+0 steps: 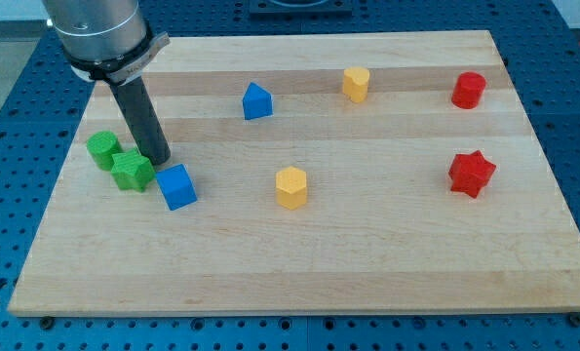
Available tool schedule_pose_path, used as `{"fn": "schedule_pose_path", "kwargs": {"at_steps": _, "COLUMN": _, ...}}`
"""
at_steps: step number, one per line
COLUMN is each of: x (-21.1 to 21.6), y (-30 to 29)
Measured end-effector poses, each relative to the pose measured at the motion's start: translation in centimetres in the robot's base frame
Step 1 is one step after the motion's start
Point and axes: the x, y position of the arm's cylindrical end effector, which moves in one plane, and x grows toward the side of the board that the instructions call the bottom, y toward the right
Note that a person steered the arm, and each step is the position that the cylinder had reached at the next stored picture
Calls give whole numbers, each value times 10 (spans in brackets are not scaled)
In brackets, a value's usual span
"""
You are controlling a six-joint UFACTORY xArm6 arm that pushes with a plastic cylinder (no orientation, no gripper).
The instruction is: Push the green blocks slightly down
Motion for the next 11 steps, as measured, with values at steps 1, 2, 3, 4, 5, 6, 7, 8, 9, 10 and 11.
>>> {"fn": "schedule_pose_path", "kwargs": {"at_steps": 1, "x": -43, "y": -2}}
{"fn": "schedule_pose_path", "kwargs": {"at_steps": 2, "x": -43, "y": -30}}
{"fn": "schedule_pose_path", "kwargs": {"at_steps": 3, "x": -31, "y": -46}}
{"fn": "schedule_pose_path", "kwargs": {"at_steps": 4, "x": -27, "y": -47}}
{"fn": "schedule_pose_path", "kwargs": {"at_steps": 5, "x": 4, "y": -40}}
{"fn": "schedule_pose_path", "kwargs": {"at_steps": 6, "x": 8, "y": -40}}
{"fn": "schedule_pose_path", "kwargs": {"at_steps": 7, "x": 17, "y": -38}}
{"fn": "schedule_pose_path", "kwargs": {"at_steps": 8, "x": 24, "y": -38}}
{"fn": "schedule_pose_path", "kwargs": {"at_steps": 9, "x": 33, "y": -38}}
{"fn": "schedule_pose_path", "kwargs": {"at_steps": 10, "x": 33, "y": -38}}
{"fn": "schedule_pose_path", "kwargs": {"at_steps": 11, "x": -14, "y": -43}}
